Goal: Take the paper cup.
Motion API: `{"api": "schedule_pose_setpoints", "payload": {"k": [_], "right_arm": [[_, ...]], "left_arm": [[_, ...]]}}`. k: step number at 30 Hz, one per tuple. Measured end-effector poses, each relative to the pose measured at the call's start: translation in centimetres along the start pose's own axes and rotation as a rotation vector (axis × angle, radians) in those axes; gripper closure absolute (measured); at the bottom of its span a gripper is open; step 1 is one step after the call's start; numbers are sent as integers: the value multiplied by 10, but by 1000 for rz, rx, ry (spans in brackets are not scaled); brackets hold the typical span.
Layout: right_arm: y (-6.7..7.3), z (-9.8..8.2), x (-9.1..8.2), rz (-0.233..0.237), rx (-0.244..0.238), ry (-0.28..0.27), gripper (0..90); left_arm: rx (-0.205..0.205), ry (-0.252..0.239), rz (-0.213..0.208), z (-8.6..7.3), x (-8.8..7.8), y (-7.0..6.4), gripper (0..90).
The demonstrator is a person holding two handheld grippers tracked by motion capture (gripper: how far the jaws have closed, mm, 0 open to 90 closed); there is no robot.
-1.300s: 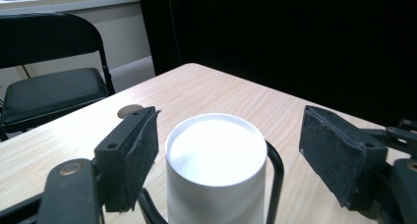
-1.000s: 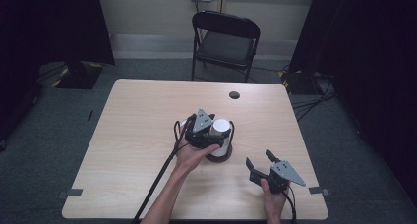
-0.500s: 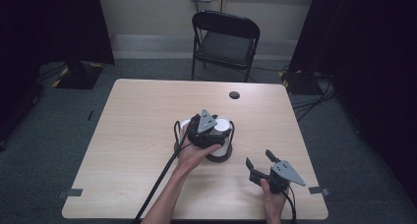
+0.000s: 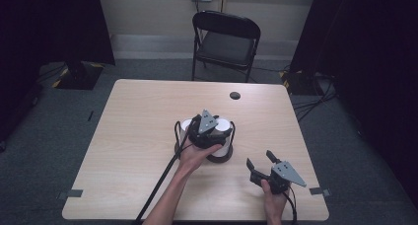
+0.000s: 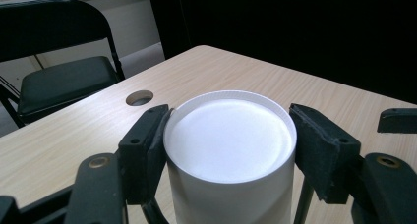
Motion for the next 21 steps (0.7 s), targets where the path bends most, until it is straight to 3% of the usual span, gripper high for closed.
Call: {"api": "schedule_pose_setpoints", "payload": {"k": [9, 21], "right_arm": [[0, 0, 0, -1, 0, -1, 184], [0, 0, 0, -2, 0, -1, 184]], "left_arm": [[-13, -4, 12, 1, 0, 0, 342], [-34, -58, 32, 9, -8, 1, 344]]}}
Point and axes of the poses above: each handheld gripper's, and its own axes: x roughly forward along the jaws, z roughly out of its top, y roughly to its left, the point moved 5 cm from there along x, roughly forward along the jaws, and after that the axes turned 15 degrees about z, right-handed, at the moved point
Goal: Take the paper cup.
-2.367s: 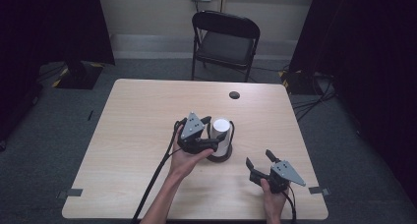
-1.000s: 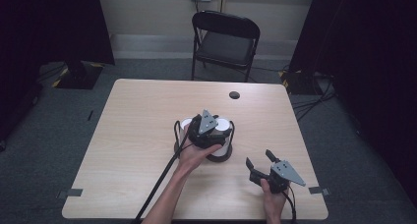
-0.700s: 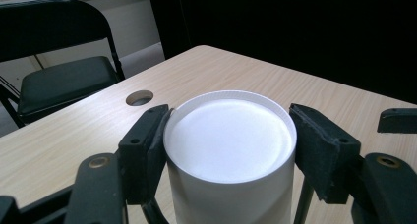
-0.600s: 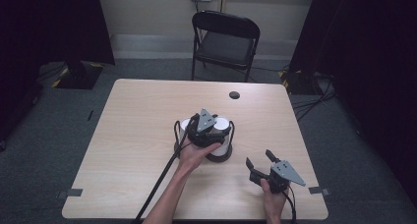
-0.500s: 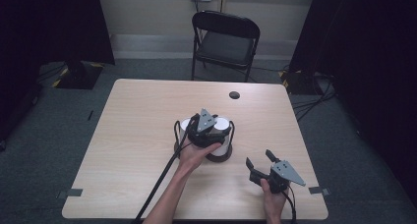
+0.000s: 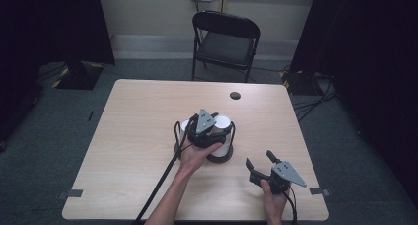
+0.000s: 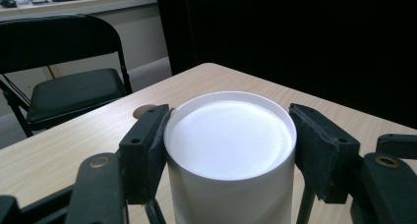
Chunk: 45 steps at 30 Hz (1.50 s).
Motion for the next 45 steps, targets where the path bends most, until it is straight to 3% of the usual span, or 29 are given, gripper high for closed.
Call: {"api": "schedule_pose_setpoints", "payload": {"k": [13, 30, 38, 41, 45], "right_arm": [[0, 0, 0, 1, 0, 3, 184], [0, 0, 0, -1, 1, 4, 184], [0, 0, 0, -2, 1, 4, 184], [0, 0, 0, -2, 3, 4, 184], [0, 0, 0, -4, 2, 4, 184]], "left_arm": [[-44, -34, -6, 7, -6, 2, 344], [-68, -66, -8, 13, -12, 4, 346], [-87, -129, 2, 20, -20, 7, 347], [-73, -140, 5, 22, -22, 6, 347], [-83, -142, -3, 23, -24, 8, 348]]}}
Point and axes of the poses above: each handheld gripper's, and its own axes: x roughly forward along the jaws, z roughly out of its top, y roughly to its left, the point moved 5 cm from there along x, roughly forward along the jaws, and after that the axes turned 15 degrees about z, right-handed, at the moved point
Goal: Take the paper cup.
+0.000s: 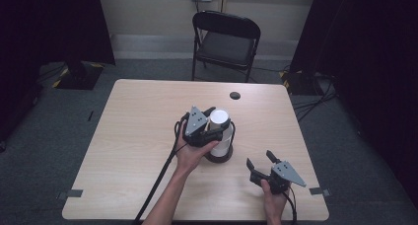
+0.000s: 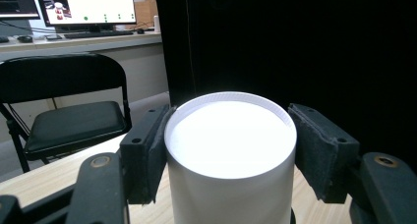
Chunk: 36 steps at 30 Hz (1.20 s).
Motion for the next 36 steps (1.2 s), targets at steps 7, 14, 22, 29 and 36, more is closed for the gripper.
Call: {"api": "schedule_pose_setpoints", "payload": {"k": [7, 14, 22, 29, 36], "right_arm": [[0, 0, 0, -2, -3, -1, 184], [0, 0, 0, 0, -2, -2, 184], [0, 0, 0, -2, -3, -4, 184], [0, 0, 0, -3, -3, -3, 184], [0, 0, 0, -4, -3, -2, 184]], "left_arm": [[-38, -26, -24, 6, -5, 2, 348], [-47, -28, -26, 8, -8, 3, 348], [-57, -33, -39, 13, -13, 4, 346], [-26, -42, -38, 18, -21, 2, 347], [-17, -47, -51, 24, -31, 2, 347]]}}
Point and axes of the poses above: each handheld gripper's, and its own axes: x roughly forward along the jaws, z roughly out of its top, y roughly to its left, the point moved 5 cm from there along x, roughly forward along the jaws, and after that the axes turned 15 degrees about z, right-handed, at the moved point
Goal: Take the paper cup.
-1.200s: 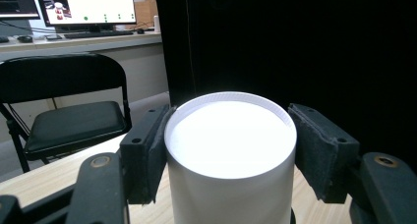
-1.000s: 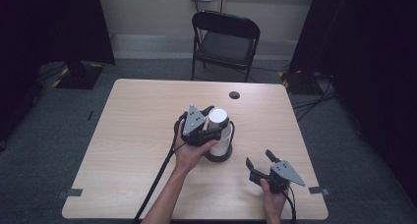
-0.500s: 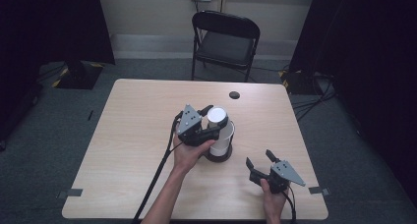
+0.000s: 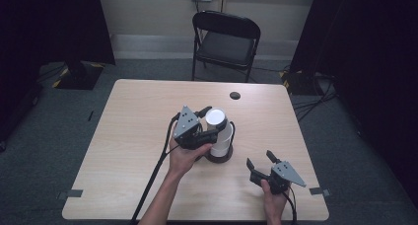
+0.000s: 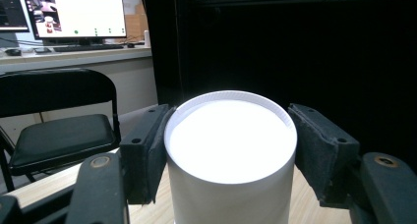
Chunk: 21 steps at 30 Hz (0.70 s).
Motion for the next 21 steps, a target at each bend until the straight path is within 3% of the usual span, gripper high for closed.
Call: {"api": "schedule_pose_setpoints", "payload": {"k": [7, 21], "right_arm": [[0, 0, 0, -3, -1, 1, 184], [0, 0, 0, -8, -4, 1, 183]], "left_arm": [[33, 21, -7, -2, -9, -3, 347], [5, 42, -15, -11, -30, 0, 349]]}}
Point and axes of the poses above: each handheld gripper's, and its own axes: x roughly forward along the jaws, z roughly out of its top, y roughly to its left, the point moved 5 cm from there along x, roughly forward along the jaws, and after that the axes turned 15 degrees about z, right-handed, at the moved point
